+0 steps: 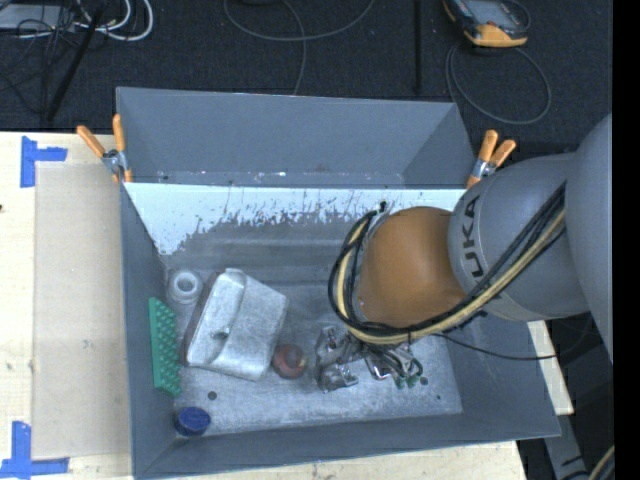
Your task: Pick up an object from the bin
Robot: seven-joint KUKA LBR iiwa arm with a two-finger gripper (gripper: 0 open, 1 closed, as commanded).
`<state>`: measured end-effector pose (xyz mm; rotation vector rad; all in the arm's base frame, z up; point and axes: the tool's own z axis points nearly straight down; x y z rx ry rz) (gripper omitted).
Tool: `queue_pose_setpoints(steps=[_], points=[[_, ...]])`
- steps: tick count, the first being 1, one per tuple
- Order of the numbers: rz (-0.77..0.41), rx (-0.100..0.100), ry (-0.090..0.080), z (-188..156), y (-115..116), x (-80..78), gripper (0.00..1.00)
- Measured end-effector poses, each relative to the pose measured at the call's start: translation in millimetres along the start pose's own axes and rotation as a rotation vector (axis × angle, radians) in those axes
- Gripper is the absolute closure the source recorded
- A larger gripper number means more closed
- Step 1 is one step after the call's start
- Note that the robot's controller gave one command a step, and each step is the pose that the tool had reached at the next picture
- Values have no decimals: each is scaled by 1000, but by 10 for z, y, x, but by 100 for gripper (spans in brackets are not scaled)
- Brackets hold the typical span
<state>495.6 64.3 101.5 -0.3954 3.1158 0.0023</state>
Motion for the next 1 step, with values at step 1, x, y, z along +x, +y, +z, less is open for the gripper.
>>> queue_pose_setpoints(steps=[1], points=[[1,2,4,19,-17,9,0]])
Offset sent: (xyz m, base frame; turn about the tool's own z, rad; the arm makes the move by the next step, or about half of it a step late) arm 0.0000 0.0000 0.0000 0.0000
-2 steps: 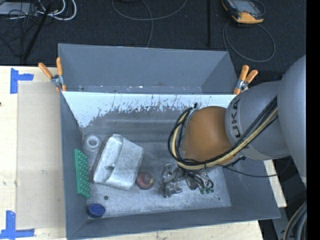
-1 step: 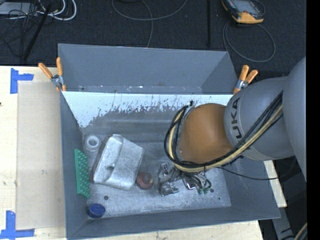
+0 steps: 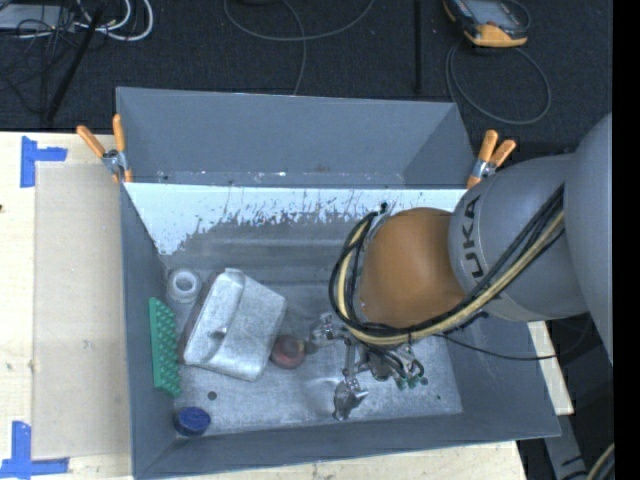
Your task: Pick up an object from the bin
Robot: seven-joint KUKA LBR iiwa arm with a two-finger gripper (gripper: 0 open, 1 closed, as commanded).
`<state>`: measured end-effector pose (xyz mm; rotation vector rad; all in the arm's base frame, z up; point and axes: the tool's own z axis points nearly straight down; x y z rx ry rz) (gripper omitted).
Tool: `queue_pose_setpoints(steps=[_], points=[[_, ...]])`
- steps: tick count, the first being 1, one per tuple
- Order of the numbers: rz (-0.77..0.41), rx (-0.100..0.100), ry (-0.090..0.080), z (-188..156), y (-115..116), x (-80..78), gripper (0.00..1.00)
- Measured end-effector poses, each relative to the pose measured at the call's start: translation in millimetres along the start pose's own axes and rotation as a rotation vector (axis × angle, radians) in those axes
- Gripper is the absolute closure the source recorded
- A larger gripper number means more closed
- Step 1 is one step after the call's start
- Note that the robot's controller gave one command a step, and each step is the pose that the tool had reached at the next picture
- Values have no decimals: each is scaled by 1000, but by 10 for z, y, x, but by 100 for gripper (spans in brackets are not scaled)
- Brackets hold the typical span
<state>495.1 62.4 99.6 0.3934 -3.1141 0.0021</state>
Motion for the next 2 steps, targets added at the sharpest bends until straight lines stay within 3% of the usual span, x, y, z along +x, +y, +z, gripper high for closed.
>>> queue_pose_setpoints(steps=[1,2], points=[[-46,5,0,281,406,-611,0],[-196,3,-4,275,841,-907,0]])
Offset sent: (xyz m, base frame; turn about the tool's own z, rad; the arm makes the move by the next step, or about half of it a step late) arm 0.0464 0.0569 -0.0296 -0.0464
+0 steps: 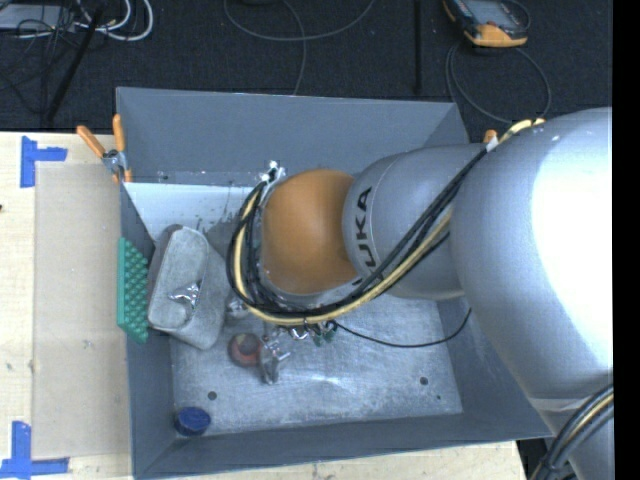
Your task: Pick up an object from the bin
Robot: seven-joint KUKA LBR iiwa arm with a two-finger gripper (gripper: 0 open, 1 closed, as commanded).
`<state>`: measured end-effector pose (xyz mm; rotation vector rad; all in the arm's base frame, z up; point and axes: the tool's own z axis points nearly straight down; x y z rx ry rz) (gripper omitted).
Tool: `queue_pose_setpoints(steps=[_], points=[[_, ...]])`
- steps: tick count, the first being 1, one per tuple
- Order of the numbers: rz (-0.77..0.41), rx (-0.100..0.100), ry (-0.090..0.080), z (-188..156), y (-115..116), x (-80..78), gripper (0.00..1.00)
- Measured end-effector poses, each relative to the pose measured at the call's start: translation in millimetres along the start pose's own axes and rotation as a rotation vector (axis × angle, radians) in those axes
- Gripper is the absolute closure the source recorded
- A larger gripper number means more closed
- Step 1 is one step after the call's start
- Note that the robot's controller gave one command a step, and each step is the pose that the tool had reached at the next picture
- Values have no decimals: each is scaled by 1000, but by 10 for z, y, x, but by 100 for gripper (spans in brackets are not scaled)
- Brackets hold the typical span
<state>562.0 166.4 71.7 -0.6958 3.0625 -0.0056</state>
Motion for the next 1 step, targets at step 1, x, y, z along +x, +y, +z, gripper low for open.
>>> queue_pose_setpoints(steps=[1], points=[[1,-2,-4,-19,8,-10,100]])
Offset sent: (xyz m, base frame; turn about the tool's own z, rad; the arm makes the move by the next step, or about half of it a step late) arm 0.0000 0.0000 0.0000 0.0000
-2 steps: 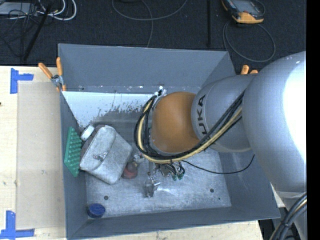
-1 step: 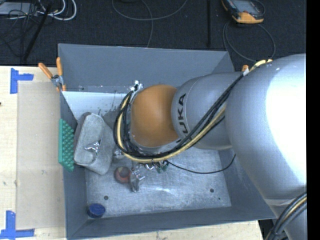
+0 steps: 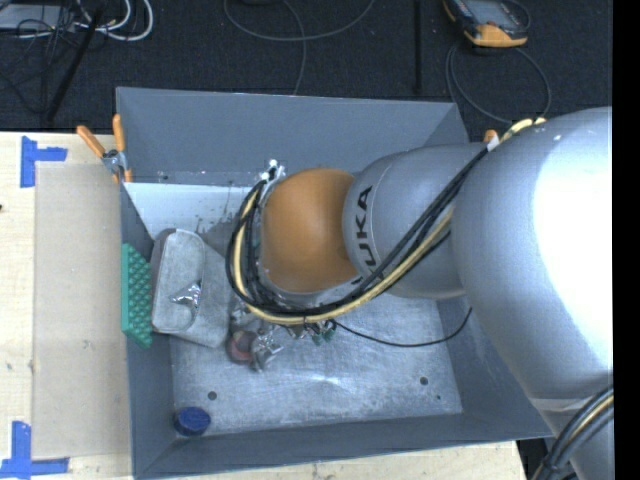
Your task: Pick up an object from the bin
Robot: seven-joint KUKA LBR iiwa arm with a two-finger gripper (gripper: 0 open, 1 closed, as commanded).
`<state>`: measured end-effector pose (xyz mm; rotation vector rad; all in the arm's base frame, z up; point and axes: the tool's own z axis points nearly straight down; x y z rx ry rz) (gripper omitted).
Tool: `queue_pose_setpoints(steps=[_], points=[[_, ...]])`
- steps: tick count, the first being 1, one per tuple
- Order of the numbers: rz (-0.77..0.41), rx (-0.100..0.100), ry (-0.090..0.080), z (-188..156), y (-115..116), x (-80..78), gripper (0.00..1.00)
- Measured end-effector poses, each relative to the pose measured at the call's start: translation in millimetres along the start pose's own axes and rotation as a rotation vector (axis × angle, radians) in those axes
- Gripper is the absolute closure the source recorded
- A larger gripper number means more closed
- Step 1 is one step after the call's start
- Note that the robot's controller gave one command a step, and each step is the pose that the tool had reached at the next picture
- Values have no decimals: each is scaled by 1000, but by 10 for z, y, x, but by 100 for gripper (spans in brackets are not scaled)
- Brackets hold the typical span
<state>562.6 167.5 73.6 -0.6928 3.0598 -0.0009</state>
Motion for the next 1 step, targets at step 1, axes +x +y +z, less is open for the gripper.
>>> queue_pose_setpoints(steps=[1], points=[[-66,0,-4,-1619,-33,77,100]])
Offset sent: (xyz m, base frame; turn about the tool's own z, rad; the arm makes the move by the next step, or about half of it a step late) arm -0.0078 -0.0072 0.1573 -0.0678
